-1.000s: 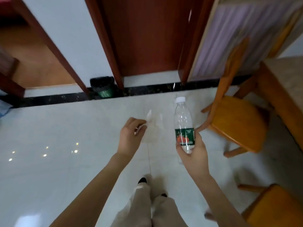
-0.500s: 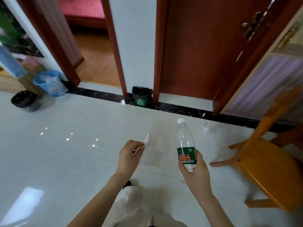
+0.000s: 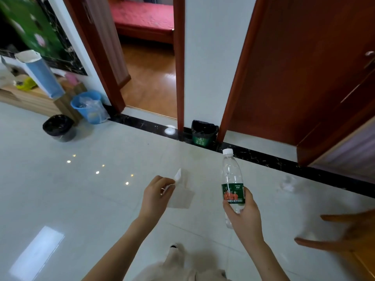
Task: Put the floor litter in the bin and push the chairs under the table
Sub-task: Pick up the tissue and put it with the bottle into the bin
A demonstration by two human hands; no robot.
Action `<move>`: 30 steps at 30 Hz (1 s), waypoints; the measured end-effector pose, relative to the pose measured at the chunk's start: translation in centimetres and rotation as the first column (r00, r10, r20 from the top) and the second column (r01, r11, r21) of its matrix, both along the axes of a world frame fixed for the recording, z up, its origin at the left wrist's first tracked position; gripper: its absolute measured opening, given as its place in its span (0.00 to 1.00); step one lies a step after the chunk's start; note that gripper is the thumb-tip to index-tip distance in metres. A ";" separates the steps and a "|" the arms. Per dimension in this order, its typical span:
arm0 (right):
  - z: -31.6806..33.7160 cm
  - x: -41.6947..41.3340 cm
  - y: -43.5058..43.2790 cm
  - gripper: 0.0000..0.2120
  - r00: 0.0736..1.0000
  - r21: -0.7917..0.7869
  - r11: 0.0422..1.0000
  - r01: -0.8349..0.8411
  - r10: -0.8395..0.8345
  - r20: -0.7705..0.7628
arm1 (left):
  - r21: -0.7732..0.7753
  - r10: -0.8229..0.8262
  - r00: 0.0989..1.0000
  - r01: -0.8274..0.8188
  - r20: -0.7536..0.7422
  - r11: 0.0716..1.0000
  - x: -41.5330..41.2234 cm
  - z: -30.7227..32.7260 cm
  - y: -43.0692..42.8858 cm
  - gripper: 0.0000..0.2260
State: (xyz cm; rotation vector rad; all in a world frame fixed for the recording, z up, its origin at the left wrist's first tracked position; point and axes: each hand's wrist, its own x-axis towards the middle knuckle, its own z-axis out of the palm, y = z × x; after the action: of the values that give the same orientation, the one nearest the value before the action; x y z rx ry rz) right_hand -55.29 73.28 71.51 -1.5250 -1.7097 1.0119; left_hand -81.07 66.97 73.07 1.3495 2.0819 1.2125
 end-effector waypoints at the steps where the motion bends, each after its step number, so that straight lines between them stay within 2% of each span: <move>1: 0.4 -1.4 1.0 0.22 1.000 0.010 1.000 -0.003 0.003 -0.004 | 0.008 0.011 1.000 -0.011 -0.005 1.000 -1.8 0.4 1.0 0.06; 7: 1.4 -6.2 6.7 0.22 0.999 0.011 0.999 0.038 -0.038 -0.002 | 0.011 0.035 0.999 -0.035 0.019 0.999 -7.8 1.3 7.8 0.05; 13: -0.6 -8.3 14.4 0.20 0.998 -0.047 0.997 0.058 -0.057 0.015 | -0.030 0.000 0.998 0.002 0.064 1.000 -9.3 -1.6 15.5 0.06; 21: -1.0 -12.0 32.6 0.16 0.999 -0.053 0.998 0.040 -0.039 0.028 | -0.093 0.011 0.998 -0.005 0.064 0.996 -12.5 -2.6 31.8 0.06; 30: 0.5 -17.2 49.5 0.15 0.998 -0.053 0.997 -0.055 0.057 0.019 | -0.042 0.010 1.000 -0.009 0.007 0.999 -16.7 -0.4 48.8 0.05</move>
State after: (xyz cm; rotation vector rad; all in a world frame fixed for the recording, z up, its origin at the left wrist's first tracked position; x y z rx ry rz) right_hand -72.49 122.75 72.02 -1.5325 -1.7615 1.0811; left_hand -97.80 115.81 72.67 1.3169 2.0993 1.1695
